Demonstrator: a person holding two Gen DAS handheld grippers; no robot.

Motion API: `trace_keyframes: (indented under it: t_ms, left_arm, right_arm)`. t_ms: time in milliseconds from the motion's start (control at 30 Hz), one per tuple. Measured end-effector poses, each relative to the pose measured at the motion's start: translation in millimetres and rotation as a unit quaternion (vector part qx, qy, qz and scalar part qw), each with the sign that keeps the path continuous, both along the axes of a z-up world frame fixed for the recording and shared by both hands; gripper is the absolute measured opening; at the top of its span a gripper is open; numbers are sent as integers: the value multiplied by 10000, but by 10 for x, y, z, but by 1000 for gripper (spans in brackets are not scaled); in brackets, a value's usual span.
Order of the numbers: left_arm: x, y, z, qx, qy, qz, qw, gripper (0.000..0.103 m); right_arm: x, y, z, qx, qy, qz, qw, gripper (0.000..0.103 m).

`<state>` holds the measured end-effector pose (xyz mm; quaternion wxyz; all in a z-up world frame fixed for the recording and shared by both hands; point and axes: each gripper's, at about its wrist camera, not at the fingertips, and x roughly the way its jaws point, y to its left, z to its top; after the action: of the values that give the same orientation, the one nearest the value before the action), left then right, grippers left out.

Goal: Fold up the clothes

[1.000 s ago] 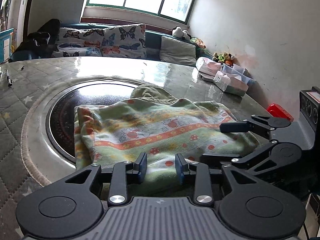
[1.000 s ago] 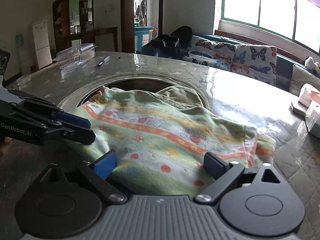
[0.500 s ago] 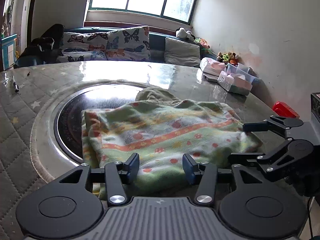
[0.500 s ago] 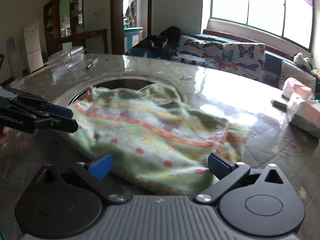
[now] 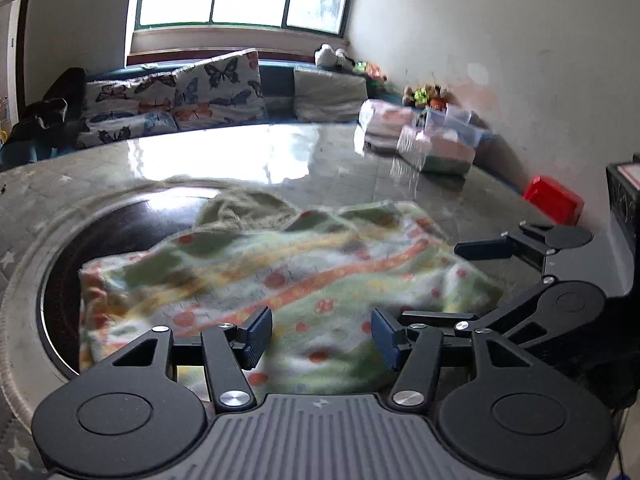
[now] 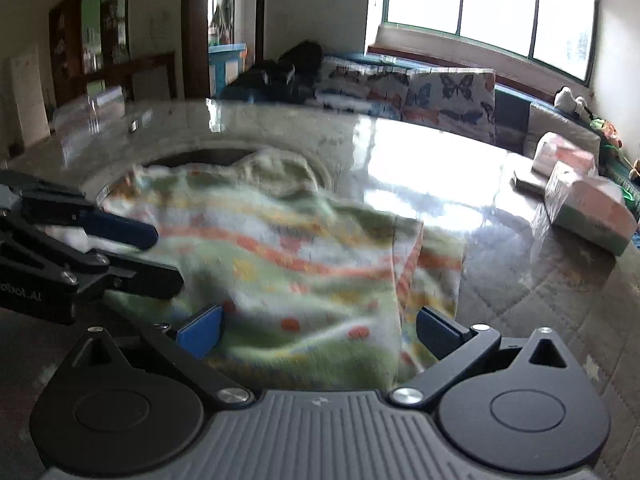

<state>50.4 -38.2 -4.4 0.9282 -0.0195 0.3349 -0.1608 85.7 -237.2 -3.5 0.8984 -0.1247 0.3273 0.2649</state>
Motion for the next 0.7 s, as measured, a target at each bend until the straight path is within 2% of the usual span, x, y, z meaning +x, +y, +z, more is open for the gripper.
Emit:
trace_keyframes:
  t_ms: [267, 533, 700]
  left_arm:
    - [-25, -41, -63, 183, -45, -64, 9998, 59]
    - [-26, -46, -68, 192, -58, -60, 9998, 61]
    - [-26, -34, -71, 203, -61, -67, 9998, 62]
  right_arm:
    - [-47, -162, 31, -119, -100, -169, 9997, 103]
    - [-41, -588, 43, -209, -129, -800, 9965, 103]
    - [-76, -632, 86, -261, -216, -820, 9961, 103]
